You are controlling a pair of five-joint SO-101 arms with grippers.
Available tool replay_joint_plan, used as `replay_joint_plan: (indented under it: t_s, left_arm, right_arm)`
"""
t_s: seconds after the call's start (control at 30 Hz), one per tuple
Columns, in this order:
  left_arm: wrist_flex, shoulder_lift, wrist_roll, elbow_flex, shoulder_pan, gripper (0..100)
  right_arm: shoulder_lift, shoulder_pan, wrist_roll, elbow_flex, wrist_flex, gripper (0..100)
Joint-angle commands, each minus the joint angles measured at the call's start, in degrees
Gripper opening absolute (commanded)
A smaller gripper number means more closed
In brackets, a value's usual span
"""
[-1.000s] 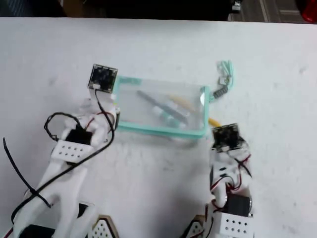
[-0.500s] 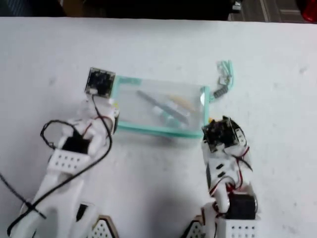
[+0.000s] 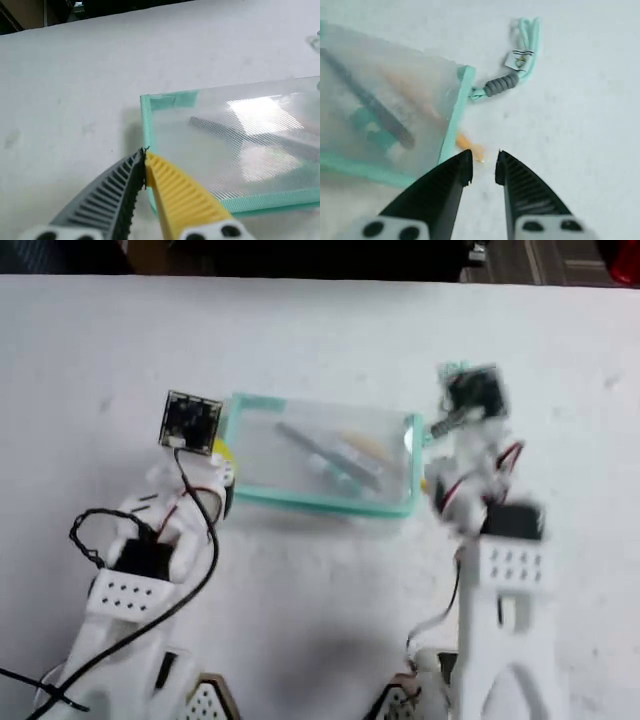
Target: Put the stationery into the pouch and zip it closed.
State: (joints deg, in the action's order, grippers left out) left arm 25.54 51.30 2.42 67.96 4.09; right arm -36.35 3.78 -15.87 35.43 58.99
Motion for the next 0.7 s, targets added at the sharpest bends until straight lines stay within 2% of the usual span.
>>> replay_joint_plan:
  t_s: [0.0,0.13,0.27,0.43,0.67]
  left_arm:
    - [-1.41,1.63,0.7,-0.35,0.75,2]
    - [-1.05,-0.22,3.69,-1.67,0.84,2]
    - [1.58,-12.62,3.69,-9.05,0.48,2]
    - [5.54,-31.25,3.69,-19.87,0.57,2]
    - [5.19,-31.96,3.69,-20.57,0.57,2]
  right_arm:
    - [14.46,2.24,4.66,-19.08,6.46,8.0]
    - [29.05,1.36,10.29,-30.51,9.89,8.1]
    - [40.66,-0.57,16.79,-38.33,9.89,9.4]
    - [51.56,-2.42,25.49,-47.82,9.8,22.6]
    - [66.77,-2.86,31.38,-63.47,9.19,22.4]
